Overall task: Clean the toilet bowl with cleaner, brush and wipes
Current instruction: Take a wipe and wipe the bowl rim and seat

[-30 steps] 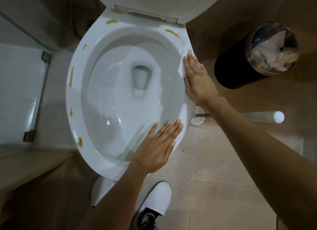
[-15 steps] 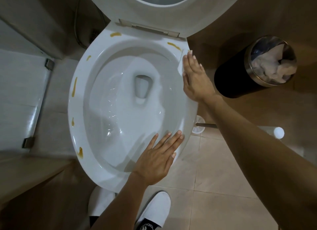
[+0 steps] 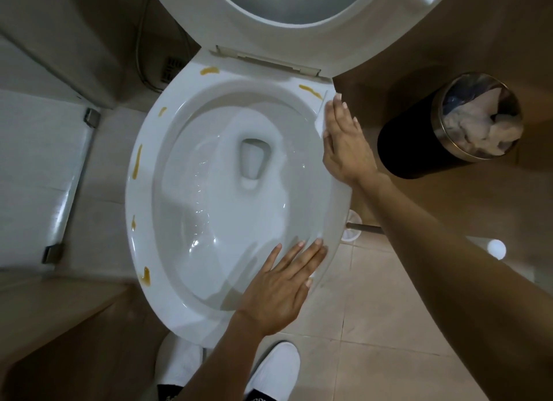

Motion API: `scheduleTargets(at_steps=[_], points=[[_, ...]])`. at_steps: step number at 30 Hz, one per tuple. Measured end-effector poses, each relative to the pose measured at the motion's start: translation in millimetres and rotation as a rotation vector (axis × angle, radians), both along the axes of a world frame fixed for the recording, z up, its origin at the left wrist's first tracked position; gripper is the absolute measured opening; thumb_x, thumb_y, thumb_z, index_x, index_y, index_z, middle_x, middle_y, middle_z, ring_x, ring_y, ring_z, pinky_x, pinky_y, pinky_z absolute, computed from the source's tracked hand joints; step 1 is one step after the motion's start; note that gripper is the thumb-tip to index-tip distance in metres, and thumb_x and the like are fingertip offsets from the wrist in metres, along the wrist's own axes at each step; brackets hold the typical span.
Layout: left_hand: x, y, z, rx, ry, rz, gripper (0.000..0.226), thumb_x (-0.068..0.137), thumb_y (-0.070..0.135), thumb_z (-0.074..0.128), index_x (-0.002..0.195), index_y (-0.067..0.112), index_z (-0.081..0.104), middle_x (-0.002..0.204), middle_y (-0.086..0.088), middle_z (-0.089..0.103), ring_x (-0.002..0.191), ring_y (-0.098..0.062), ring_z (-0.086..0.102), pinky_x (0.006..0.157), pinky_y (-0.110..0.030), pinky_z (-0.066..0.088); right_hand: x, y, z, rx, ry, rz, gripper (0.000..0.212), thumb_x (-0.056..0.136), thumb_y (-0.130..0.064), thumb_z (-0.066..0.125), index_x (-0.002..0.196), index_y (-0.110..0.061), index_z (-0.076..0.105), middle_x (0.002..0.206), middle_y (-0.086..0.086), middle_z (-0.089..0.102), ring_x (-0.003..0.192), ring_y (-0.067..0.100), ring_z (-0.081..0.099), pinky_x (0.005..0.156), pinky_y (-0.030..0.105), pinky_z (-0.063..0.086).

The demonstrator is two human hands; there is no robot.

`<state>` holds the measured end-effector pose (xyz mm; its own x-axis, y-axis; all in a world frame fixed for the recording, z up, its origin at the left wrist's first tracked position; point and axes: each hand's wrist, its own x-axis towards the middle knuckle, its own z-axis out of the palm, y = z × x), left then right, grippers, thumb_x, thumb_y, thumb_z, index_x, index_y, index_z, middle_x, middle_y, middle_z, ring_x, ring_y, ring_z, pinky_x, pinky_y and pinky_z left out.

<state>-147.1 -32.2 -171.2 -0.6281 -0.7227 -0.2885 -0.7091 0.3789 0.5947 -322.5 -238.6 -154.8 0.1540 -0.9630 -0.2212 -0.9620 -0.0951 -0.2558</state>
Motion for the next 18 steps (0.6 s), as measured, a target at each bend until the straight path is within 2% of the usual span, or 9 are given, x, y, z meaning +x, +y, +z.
scheduleTargets(at_steps=[4,8,13,18], points=[[-1,-1,1,0.029,0.033,0.007,0.053,0.1,0.041,-0.003,0.152,0.03,-0.001,0.159,0.012,-0.002,0.146,-0.007,0.0,0.117,-0.041,0.0,9,-17,0,-0.006,0.027,0.029,0.055,0.105,-0.024,0.022,0.154,-0.011,0.003,0.162,0.006,-0.003,0.149,0.019,-0.004,0.116,0.029,-0.005],[0,-1,2,0.032,0.042,0.01,0.053,0.1,0.039,0.0,0.153,0.029,0.001,0.159,0.012,0.0,0.146,-0.007,0.0,0.117,-0.041,0.003,2,-13,0,-0.016,0.021,0.103,0.054,0.104,-0.022,0.025,0.154,-0.011,0.006,0.162,0.004,0.0,0.149,0.018,-0.001,0.117,0.03,-0.002],[1,-1,2,0.026,0.027,0.009,0.053,0.101,0.036,0.004,0.153,0.026,0.007,0.159,0.009,0.009,0.146,-0.009,0.009,0.117,-0.044,0.013,-8,-3,0,-0.01,0.008,0.188,0.055,0.102,-0.015,0.028,0.154,-0.011,0.009,0.162,0.004,0.002,0.149,0.017,0.001,0.12,0.031,0.002],[1,-2,2,0.054,0.083,0.025,0.052,0.101,0.039,0.004,0.153,0.03,0.004,0.159,0.014,0.0,0.146,-0.007,0.0,0.116,-0.04,-0.004,11,-33,1,-0.012,0.03,0.235,0.058,0.101,-0.007,0.027,0.154,-0.011,0.005,0.162,0.005,-0.001,0.149,0.018,-0.002,0.119,0.03,-0.001]])
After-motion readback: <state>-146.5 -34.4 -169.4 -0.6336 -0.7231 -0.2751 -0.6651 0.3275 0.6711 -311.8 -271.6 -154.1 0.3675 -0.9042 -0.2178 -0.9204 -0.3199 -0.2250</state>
